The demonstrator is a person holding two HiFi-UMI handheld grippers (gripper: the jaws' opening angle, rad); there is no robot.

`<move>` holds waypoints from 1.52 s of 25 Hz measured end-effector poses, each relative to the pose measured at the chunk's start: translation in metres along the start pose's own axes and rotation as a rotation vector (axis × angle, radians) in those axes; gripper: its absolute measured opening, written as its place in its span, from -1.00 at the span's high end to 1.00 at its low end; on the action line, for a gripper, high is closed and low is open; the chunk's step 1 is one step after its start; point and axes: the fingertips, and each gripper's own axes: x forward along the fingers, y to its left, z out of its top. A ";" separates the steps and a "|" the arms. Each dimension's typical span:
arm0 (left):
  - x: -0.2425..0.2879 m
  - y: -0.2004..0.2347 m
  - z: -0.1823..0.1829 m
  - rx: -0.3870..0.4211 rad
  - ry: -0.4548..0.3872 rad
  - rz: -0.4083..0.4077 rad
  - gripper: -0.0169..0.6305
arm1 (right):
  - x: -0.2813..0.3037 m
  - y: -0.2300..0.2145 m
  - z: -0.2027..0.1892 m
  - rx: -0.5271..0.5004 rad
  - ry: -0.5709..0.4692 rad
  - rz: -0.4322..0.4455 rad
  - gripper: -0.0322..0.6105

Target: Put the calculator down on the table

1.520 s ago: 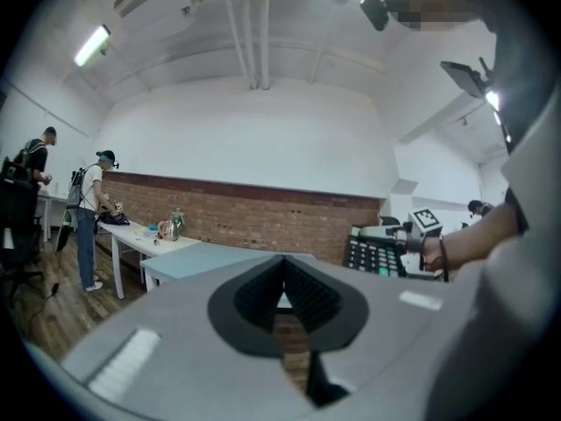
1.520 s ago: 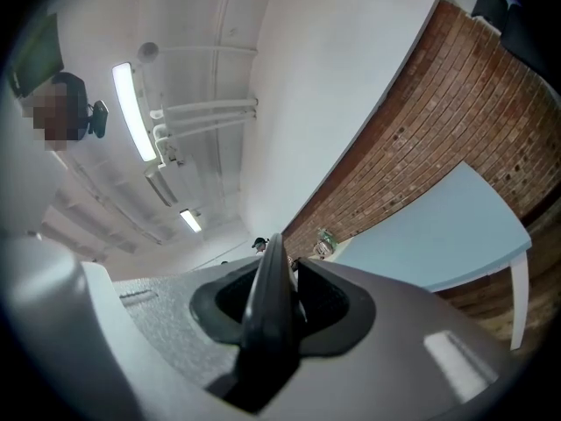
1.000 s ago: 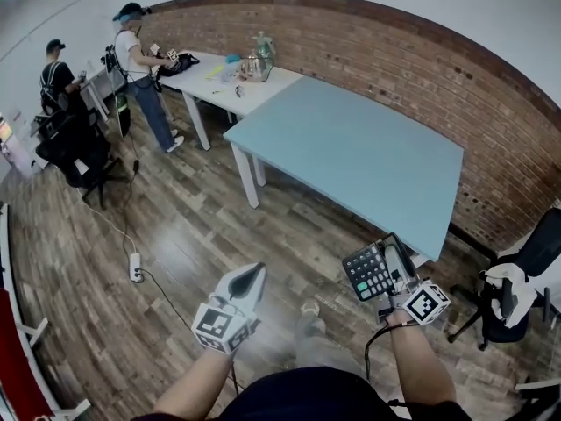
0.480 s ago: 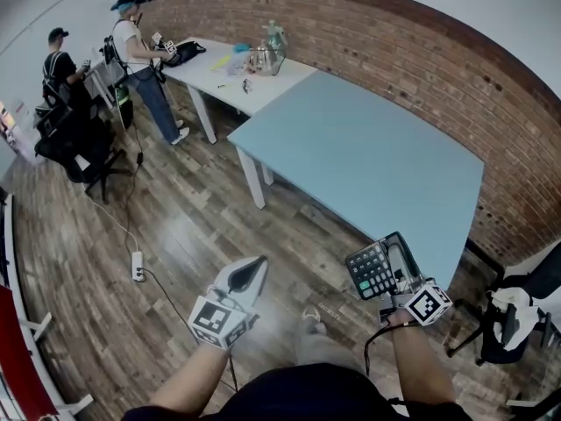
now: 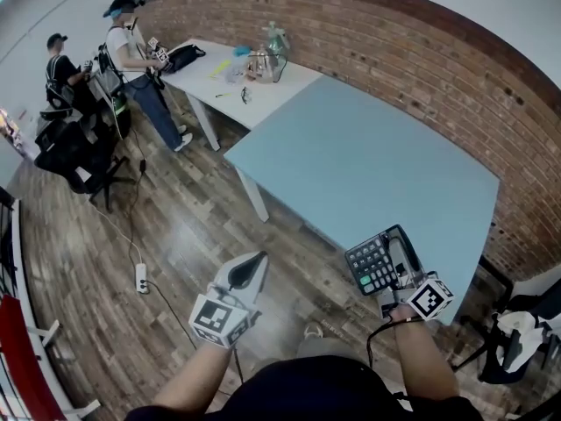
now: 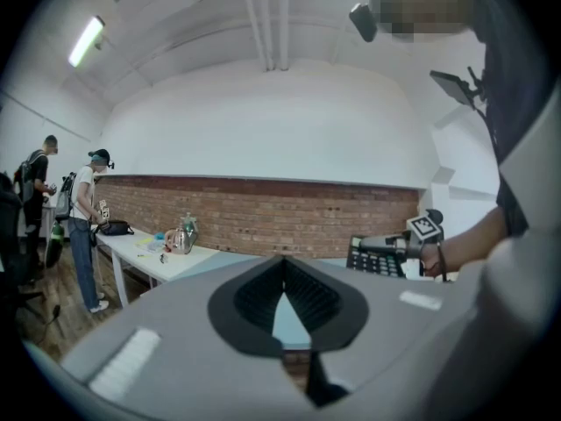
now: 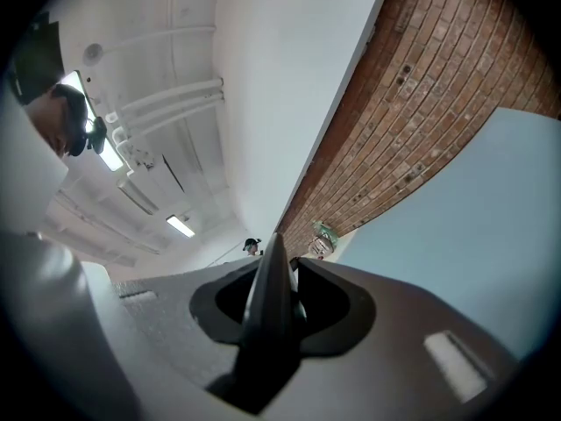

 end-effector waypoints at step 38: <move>0.291 0.184 0.041 0.066 0.001 -0.404 0.96 | 0.191 -0.108 0.054 0.017 -0.215 -0.273 0.58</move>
